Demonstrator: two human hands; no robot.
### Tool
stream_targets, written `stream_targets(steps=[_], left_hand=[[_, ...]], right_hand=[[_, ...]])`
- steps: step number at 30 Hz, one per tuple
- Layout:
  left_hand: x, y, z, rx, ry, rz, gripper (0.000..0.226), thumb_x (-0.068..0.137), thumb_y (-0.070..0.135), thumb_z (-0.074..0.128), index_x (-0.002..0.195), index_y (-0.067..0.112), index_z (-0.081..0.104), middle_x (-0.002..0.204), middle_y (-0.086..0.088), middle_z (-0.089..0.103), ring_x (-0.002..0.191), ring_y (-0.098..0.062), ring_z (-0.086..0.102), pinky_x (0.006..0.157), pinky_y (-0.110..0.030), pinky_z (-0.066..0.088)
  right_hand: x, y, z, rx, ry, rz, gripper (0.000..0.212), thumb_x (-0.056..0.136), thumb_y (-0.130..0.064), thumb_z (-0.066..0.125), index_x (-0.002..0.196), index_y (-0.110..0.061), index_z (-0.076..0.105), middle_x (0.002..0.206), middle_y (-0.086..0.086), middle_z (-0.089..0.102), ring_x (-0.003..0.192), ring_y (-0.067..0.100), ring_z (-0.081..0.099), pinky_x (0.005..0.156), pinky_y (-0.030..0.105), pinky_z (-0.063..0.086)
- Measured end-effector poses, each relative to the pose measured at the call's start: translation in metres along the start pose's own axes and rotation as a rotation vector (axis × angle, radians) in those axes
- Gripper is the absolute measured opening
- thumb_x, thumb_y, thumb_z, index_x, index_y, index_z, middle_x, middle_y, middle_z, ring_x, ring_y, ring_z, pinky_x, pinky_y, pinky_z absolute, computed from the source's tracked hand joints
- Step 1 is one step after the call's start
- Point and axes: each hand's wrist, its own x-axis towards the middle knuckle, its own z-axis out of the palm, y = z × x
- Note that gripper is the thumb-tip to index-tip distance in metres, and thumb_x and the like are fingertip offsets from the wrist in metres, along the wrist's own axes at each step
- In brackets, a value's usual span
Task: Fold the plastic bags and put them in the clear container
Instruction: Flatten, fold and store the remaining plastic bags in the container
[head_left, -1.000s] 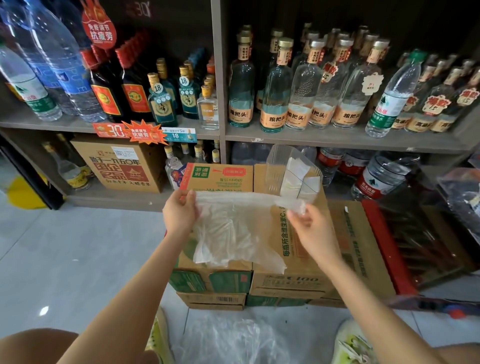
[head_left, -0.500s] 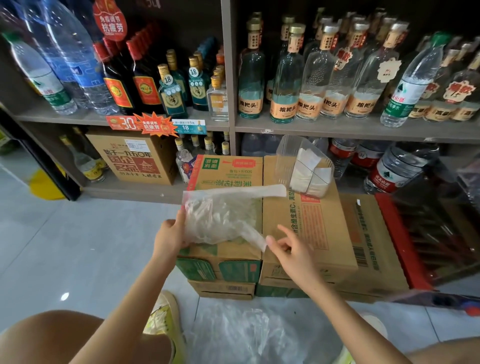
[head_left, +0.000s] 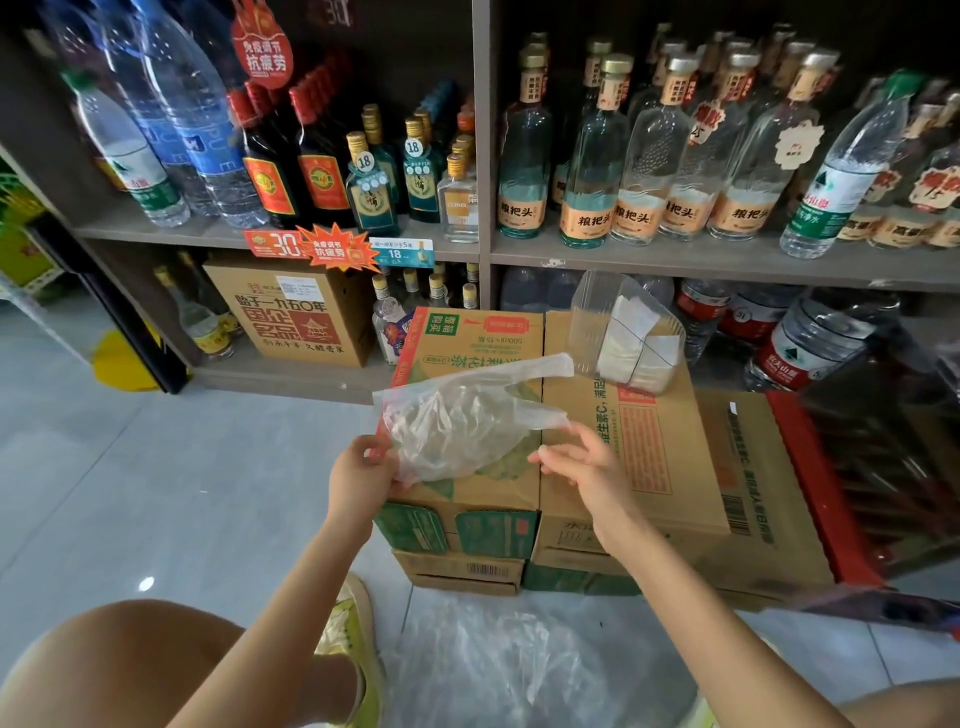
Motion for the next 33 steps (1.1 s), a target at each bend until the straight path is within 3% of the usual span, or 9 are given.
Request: stream_targets(steps=[3,6,13,20,22,24,27,30,33], left_hand=[[0.001,0.0,0.001,0.135,-0.002,0.108,0.026,0.091,0.002,0.05,0.112,0.014,0.058,0.097,-0.008,0.066,0.072,-0.027,0.069,0.069,-0.042,0.059],[0.001,-0.002,0.003,0.166,-0.004,0.176,0.027,0.093,0.001,0.049,0.113,0.016,0.056,0.104,-0.009,0.065,0.066,-0.022,0.067,0.054,-0.027,0.054],[0.006,-0.009,-0.002,0.105,0.15,0.197,0.028,0.093,-0.003,0.046,0.116,0.01,0.055,0.077,-0.006,0.064,0.062,-0.018,0.059,0.054,-0.028,0.047],[-0.01,-0.012,0.003,0.145,0.012,0.155,0.025,0.094,0.021,0.049,0.118,0.019,0.054,0.099,-0.004,0.065,0.084,-0.026,0.062,0.072,-0.038,0.051],[-0.012,-0.007,-0.002,0.263,0.016,0.15,0.039,0.082,0.035,0.045,0.117,0.022,0.057,0.105,-0.002,0.062,0.092,-0.027,0.059,0.078,-0.039,0.047],[-0.011,-0.001,-0.004,0.456,0.134,0.286,0.046,0.079,0.033,0.041,0.117,0.017,0.061,0.116,-0.009,0.058,0.103,-0.033,0.054,0.088,-0.041,0.042],[0.0,0.005,0.011,0.642,0.158,0.654,0.047,0.084,0.02,0.039,0.121,0.003,0.064,0.129,-0.016,0.059,0.118,-0.04,0.052,0.099,-0.042,0.039],[0.018,0.011,0.04,0.867,-0.022,0.862,0.055,0.097,0.03,0.025,0.144,0.007,0.041,0.152,-0.009,0.033,0.144,-0.03,0.026,0.119,-0.036,0.009],[0.035,0.015,0.062,1.024,-0.12,0.829,0.076,0.09,0.045,-0.009,0.153,0.008,0.014,0.16,-0.008,0.01,0.149,-0.024,0.002,0.116,-0.03,-0.012]], right_hand=[[0.005,-0.01,0.001,0.107,0.027,0.024,0.029,0.085,-0.042,0.061,0.104,-0.021,0.064,0.085,-0.001,0.073,0.07,0.004,0.061,0.075,0.026,0.038],[0.012,-0.012,0.002,0.115,0.149,0.034,0.019,0.092,-0.026,0.06,0.085,-0.011,0.068,0.073,-0.001,0.07,0.061,0.006,0.058,0.072,0.025,0.041],[-0.001,-0.009,-0.036,0.093,0.274,0.102,0.009,0.086,-0.014,0.067,0.084,-0.005,0.068,0.069,0.002,0.069,0.059,0.009,0.056,0.058,0.022,0.043],[-0.023,0.012,-0.067,-0.309,0.186,0.207,0.014,0.089,-0.02,0.066,0.093,-0.007,0.069,0.07,0.002,0.07,0.057,0.01,0.058,0.046,0.014,0.041],[-0.023,0.01,-0.073,-0.657,0.157,0.207,0.029,0.091,-0.04,0.059,0.102,-0.014,0.066,0.078,-0.005,0.069,0.063,0.009,0.059,0.049,0.017,0.04],[-0.019,0.008,-0.076,-1.135,0.306,0.041,0.045,0.093,-0.052,0.045,0.116,-0.017,0.064,0.091,-0.008,0.068,0.071,0.009,0.06,0.05,0.021,0.04],[-0.005,0.006,-0.046,-1.249,0.427,-0.395,0.054,0.099,-0.042,0.028,0.127,-0.008,0.059,0.12,0.01,0.066,0.104,0.027,0.065,0.084,0.037,0.053],[0.022,0.0,0.011,-1.286,0.207,-0.476,0.061,0.098,-0.04,0.007,0.147,-0.012,0.03,0.154,0.007,0.023,0.143,0.023,0.023,0.118,0.048,0.015],[0.059,0.003,0.051,-1.369,0.036,-0.433,0.053,0.103,-0.037,0.006,0.151,-0.015,0.001,0.157,0.004,-0.01,0.146,0.02,-0.011,0.118,0.041,-0.011]])
